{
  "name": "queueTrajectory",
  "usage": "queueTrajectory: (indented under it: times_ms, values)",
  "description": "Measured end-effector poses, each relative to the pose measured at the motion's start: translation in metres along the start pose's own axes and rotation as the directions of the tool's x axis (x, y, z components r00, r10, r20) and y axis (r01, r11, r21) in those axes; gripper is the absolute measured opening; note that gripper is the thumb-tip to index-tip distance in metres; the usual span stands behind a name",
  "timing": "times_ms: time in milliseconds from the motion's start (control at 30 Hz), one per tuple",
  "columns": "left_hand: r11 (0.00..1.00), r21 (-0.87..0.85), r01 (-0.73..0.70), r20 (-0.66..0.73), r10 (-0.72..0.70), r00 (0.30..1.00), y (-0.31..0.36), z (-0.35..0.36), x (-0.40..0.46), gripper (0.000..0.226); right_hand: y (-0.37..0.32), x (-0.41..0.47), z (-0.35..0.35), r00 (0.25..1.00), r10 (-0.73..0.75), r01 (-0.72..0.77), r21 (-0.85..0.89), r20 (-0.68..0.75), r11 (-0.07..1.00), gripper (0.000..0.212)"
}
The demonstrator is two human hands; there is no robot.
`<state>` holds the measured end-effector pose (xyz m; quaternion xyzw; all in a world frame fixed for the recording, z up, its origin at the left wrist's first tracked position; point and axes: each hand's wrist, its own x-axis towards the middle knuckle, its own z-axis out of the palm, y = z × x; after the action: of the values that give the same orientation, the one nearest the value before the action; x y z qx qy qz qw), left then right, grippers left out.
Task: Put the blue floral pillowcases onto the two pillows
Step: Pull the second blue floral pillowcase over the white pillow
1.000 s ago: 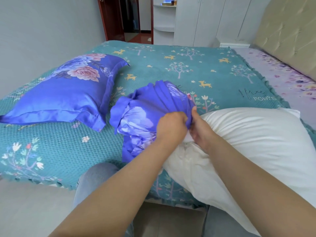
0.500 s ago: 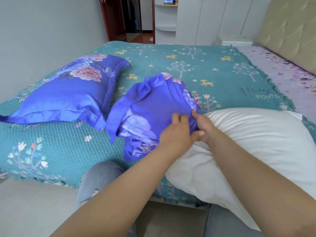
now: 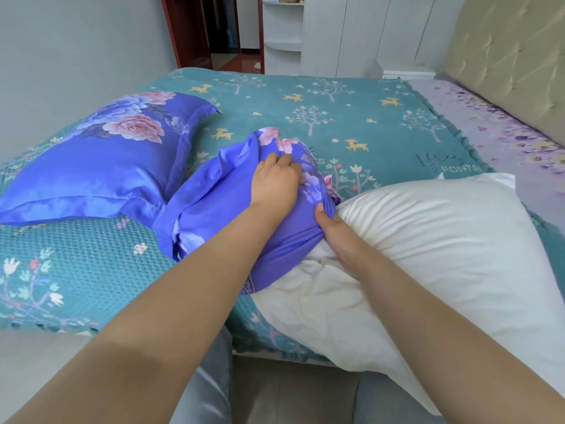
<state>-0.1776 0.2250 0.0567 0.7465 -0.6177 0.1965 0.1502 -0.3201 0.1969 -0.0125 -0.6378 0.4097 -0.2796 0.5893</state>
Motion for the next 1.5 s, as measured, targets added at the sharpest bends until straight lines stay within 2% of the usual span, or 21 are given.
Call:
queueTrajectory:
  times_ms: [100,200,300,367,533,600,667,733,833,867,933,967,1000,1033,1067,1133,1200,1300,1400,1433,1500]
  values:
    - [0.988,-0.153,-0.012,0.101,0.027,0.994,-0.009,-0.001,-0.003,0.045,0.003,0.005,-0.004,1.0,0.014,-0.017,0.156,0.025,0.988,0.055]
    - [0.995,-0.1,0.023,0.198,-0.002,0.98,-0.011,-0.003,-0.015,0.066,0.003,0.007,0.0,0.999,0.046,-0.044,0.133,-0.011,0.99,0.076]
    - [0.995,0.008,0.102,0.14,-0.102,0.985,-0.007,-0.002,-0.024,0.032,0.005,0.001,0.008,0.999,0.003,-0.004,-0.017,-0.051,1.0,0.091]
    - [0.995,0.054,0.085,0.113,-0.091,0.989,-0.007,0.0,-0.025,0.016,0.009,-0.002,0.009,0.999,-0.007,0.006,-0.032,-0.032,0.999,0.087]
    - [1.0,0.018,0.023,0.092,-0.025,0.995,-0.004,-0.015,-0.016,0.019,-0.013,-0.015,0.011,0.991,-0.022,-0.03,0.388,0.128,0.921,0.058]
    - [0.998,0.068,-0.017,0.052,0.014,0.999,0.011,-0.026,-0.014,0.021,-0.021,-0.017,0.011,0.982,-0.021,-0.083,0.527,0.189,0.846,0.065]
    - [0.989,0.119,-0.086,0.006,0.086,0.996,0.032,-0.032,-0.015,0.02,-0.023,-0.018,0.008,0.965,0.024,-0.176,0.579,0.26,0.796,0.077]
    - [0.986,0.066,-0.152,0.041,0.149,0.988,0.051,-0.028,-0.021,0.019,-0.023,-0.023,0.004,0.949,0.056,-0.24,0.593,0.311,0.769,0.085]
    - [0.98,-0.167,-0.107,0.185,0.138,0.973,0.049,-0.009,-0.031,0.016,-0.027,-0.025,-0.003,0.936,0.122,-0.297,0.552,0.331,0.779,0.072]
    - [0.971,-0.222,-0.091,0.194,0.136,0.972,0.044,-0.004,-0.032,0.016,-0.035,-0.025,-0.008,0.945,0.156,-0.282,0.469,0.288,0.837,0.062]
    - [0.954,-0.291,-0.069,0.202,0.132,0.97,0.029,0.004,-0.036,0.016,-0.054,-0.02,-0.016,0.979,0.168,-0.174,0.042,0.118,0.984,0.048]
    - [0.946,-0.319,-0.054,0.217,0.128,0.968,0.023,0.005,-0.036,0.015,-0.065,-0.013,-0.022,0.995,0.096,-0.099,-0.247,-0.024,0.964,0.046]
    - [0.938,-0.345,-0.04,0.232,0.127,0.964,0.02,0.005,-0.036,0.015,-0.075,-0.003,-0.03,0.985,-0.052,-0.038,-0.505,-0.163,0.862,0.048]
    - [0.927,-0.373,-0.029,0.239,0.127,0.963,0.018,0.005,-0.036,0.014,-0.085,0.006,-0.034,0.949,-0.214,0.012,-0.653,-0.232,0.757,0.05]
    - [0.915,-0.403,-0.028,0.242,0.136,0.961,0.017,0.003,-0.035,0.015,-0.096,0.014,-0.035,0.935,-0.297,0.085,-0.691,-0.194,0.718,0.052]
    - [0.886,-0.463,-0.032,0.253,0.167,0.953,0.021,-0.002,-0.035,0.016,-0.101,0.03,-0.03,0.974,-0.221,0.209,-0.547,0.045,0.811,0.053]
    - [0.852,-0.523,-0.013,0.263,0.176,0.949,0.02,-0.005,-0.036,0.016,-0.089,0.044,-0.017,0.972,-0.086,0.186,-0.495,0.218,0.849,0.045]
    - [0.833,-0.552,-0.039,0.096,0.11,0.989,0.004,-0.013,-0.039,0.02,-0.061,0.056,-0.006,0.981,-0.186,0.181,-0.574,0.051,0.799,0.03]
    - [0.95,-0.306,-0.057,-0.293,-0.037,0.956,-0.024,-0.019,-0.033,0.032,-0.043,0.061,-0.008,0.987,-0.145,0.11,-0.355,-0.073,0.928,0.031]
    - [0.971,-0.239,0.022,-0.312,-0.098,0.945,-0.034,-0.02,-0.028,0.045,-0.038,0.061,-0.011,0.991,-0.099,0.075,-0.235,-0.092,0.969,0.031]
    - [0.956,-0.217,0.197,-0.16,-0.234,0.959,-0.05,-0.019,-0.014,0.067,-0.03,0.059,-0.016,0.995,-0.014,0.005,-0.089,-0.096,0.996,0.03]
